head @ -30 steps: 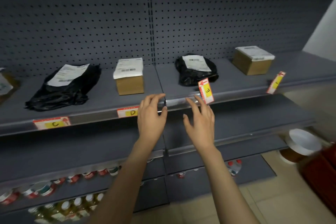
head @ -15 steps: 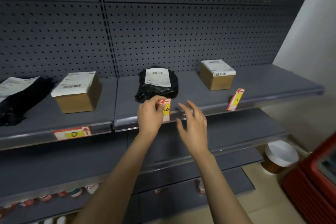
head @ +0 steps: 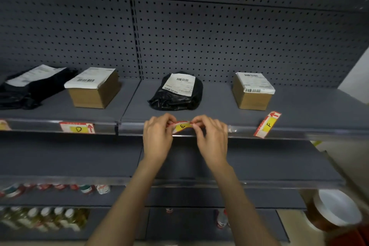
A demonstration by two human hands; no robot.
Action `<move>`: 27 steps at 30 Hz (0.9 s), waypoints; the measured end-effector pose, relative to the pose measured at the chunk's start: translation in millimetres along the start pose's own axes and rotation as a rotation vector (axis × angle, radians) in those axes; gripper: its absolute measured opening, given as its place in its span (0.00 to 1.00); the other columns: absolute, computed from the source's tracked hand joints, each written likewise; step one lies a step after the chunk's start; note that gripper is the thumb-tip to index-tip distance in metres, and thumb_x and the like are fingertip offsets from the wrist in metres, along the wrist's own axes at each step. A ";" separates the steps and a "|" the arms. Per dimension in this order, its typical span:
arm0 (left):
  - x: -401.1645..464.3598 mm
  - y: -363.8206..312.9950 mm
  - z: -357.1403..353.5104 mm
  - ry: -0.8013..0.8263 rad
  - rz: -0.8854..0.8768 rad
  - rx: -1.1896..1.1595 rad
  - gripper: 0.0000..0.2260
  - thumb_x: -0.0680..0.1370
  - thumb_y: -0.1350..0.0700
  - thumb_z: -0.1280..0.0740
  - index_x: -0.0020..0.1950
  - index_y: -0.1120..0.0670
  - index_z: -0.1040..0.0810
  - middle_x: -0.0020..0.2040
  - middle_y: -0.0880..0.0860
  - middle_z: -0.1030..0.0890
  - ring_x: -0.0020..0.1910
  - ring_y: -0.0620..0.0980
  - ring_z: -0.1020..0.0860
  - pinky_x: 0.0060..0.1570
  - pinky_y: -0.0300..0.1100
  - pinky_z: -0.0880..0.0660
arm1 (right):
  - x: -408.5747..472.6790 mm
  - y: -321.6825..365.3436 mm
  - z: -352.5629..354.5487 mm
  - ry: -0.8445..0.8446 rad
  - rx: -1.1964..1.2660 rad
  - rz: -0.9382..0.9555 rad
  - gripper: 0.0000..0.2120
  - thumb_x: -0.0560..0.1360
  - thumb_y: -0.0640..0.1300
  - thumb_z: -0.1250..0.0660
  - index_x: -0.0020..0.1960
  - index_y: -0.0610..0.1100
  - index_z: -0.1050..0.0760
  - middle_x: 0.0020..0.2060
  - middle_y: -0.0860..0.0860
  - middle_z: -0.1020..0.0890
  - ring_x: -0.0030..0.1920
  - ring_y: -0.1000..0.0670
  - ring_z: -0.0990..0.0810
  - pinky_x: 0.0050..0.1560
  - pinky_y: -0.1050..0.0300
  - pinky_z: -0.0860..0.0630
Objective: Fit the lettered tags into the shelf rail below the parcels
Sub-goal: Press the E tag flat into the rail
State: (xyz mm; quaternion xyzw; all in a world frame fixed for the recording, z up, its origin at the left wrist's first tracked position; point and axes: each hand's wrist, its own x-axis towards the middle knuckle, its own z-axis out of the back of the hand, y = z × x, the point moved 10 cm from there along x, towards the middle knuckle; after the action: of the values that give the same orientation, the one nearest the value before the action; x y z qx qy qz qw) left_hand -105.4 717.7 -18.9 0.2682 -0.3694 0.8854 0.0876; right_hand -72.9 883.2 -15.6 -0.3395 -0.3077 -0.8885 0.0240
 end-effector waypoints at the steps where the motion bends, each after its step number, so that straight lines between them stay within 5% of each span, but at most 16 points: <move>1: 1.9 -0.8 3.3 0.002 -0.020 0.026 0.06 0.70 0.62 0.30 0.43 0.52 0.22 0.39 0.51 0.18 0.42 0.53 0.25 0.43 0.42 0.39 | -0.9 -0.2 -2.9 0.013 0.011 -0.005 0.02 0.74 0.46 0.33 0.45 0.52 0.25 0.38 0.56 0.18 0.42 0.51 0.24 0.48 0.60 0.41; 7: 8.9 0.0 18.2 0.039 -0.101 0.218 0.05 0.72 0.61 0.32 0.42 0.51 0.22 0.39 0.50 0.17 0.41 0.56 0.25 0.40 0.45 0.43 | 3.5 -0.5 -16.5 0.030 -0.019 -0.044 0.06 0.73 0.52 0.32 0.44 0.50 0.20 0.42 0.51 0.20 0.45 0.48 0.25 0.48 0.55 0.38; 15: 14.0 -10.1 17.0 0.158 -0.214 0.317 0.07 0.72 0.63 0.34 0.46 0.53 0.20 0.41 0.55 0.18 0.43 0.58 0.26 0.45 0.49 0.37 | 6.2 2.2 -22.5 0.070 -0.077 -0.085 0.10 0.71 0.50 0.30 0.52 0.52 0.22 0.46 0.51 0.21 0.49 0.48 0.25 0.52 0.54 0.36; 21: 9.4 0.4 12.7 0.208 -0.174 0.208 0.05 0.75 0.63 0.34 0.48 0.57 0.20 0.47 0.59 0.26 0.48 0.57 0.27 0.46 0.51 0.29 | -14.7 28.1 -39.6 0.099 -0.060 0.102 0.05 0.73 0.49 0.32 0.48 0.52 0.20 0.51 0.53 0.20 0.52 0.48 0.23 0.57 0.57 0.38; 27: -12.4 10.2 10.5 0.141 -0.186 0.198 0.09 0.76 0.61 0.36 0.55 0.54 0.22 0.48 0.55 0.24 0.47 0.54 0.27 0.47 0.48 0.30 | -36.0 16.9 -44.2 0.098 -0.094 0.053 0.20 0.76 0.49 0.36 0.67 0.55 0.32 0.61 0.55 0.25 0.63 0.54 0.31 0.70 0.53 0.42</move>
State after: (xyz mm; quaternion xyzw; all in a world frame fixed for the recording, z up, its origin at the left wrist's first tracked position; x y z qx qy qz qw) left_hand -94.3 703.6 -25.7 0.2456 -0.2470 0.9222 0.1681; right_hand -67.0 838.6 -54.5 -0.3043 -0.2547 -0.9167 0.0467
